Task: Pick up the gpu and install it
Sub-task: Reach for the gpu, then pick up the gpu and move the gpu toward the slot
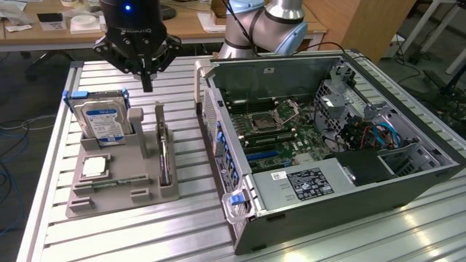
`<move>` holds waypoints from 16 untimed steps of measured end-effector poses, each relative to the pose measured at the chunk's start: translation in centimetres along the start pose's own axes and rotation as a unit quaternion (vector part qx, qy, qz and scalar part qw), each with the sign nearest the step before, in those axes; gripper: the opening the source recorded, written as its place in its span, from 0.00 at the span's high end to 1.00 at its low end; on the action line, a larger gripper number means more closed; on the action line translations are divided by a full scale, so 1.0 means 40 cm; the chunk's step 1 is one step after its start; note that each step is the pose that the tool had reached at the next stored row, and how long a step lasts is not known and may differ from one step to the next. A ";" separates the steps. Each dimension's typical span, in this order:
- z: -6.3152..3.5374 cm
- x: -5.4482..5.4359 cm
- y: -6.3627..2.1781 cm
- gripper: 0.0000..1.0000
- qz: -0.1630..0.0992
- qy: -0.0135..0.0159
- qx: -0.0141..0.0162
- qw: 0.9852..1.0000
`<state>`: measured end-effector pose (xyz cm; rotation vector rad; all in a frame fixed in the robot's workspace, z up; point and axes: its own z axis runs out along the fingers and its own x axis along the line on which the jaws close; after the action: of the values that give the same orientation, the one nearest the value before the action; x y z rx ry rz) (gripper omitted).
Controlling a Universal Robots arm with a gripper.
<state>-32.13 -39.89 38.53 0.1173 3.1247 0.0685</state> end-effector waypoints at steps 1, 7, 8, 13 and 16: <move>0.000 0.007 0.000 0.90 0.000 0.000 0.000 1.000; 0.000 0.022 -0.002 0.90 0.000 0.000 0.000 1.000; 0.000 0.022 -0.002 0.90 0.000 0.000 0.000 1.000; 0.000 0.022 -0.002 0.90 0.000 0.000 0.000 1.000; 0.000 0.022 -0.002 0.90 0.000 0.000 0.000 1.000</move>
<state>-33.02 -39.88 38.52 0.1174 3.1247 0.0684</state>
